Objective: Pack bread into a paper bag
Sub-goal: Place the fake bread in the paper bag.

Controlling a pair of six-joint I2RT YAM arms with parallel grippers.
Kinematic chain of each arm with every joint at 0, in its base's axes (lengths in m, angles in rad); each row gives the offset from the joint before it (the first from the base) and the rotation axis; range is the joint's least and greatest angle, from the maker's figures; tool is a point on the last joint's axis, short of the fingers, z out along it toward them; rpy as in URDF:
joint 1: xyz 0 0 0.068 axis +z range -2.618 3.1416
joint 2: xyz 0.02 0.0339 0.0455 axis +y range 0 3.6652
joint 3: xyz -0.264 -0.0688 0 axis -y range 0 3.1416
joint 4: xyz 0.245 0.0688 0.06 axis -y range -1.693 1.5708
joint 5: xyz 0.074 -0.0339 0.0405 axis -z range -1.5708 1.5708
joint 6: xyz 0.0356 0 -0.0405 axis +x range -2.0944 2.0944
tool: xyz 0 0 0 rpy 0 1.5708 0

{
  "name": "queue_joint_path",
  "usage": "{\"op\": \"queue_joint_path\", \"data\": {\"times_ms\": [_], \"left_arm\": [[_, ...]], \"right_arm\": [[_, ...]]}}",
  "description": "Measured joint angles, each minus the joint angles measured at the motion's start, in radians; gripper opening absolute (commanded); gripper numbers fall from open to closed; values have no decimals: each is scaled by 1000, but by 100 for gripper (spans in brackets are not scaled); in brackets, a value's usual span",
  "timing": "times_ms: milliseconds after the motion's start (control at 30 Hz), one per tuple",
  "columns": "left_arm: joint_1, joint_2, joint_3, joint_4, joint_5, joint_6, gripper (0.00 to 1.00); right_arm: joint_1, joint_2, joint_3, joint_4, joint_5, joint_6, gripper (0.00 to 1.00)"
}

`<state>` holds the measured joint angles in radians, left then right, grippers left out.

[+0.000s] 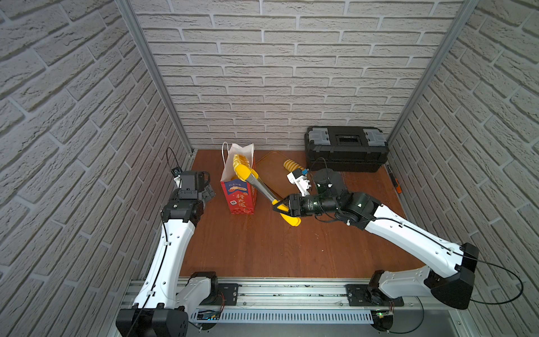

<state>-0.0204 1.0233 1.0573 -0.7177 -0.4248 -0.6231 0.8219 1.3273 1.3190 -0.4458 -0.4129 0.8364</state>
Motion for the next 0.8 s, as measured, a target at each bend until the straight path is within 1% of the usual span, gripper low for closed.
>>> {"op": "queue_joint_path", "data": {"times_ms": [33,67,133,200,267,333,400,667,800], "left_arm": [[0,1,0,0,0,0,96],[0,2,0,0,0,0,96],[0,5,0,0,0,0,96],[0,8,0,0,0,0,96],[0,8,0,0,0,0,96],[0,8,0,0,0,0,96],[0,8,0,0,0,0,96],[0,17,0,0,0,0,96],[0,23,0,0,0,0,96]], "right_arm": [[0,0,0,1,2,-5,59],[0,0,0,6,2,-9,63],[0,0,0,17,4,-23,65],[0,0,0,24,4,-33,65],[0,0,0,27,5,-42,63],[0,0,0,29,5,-49,55],[0,0,0,31,6,-58,51],[0,-8,-5,108,-11,-90,43],[0,-24,8,135,-18,-139,44]]}}
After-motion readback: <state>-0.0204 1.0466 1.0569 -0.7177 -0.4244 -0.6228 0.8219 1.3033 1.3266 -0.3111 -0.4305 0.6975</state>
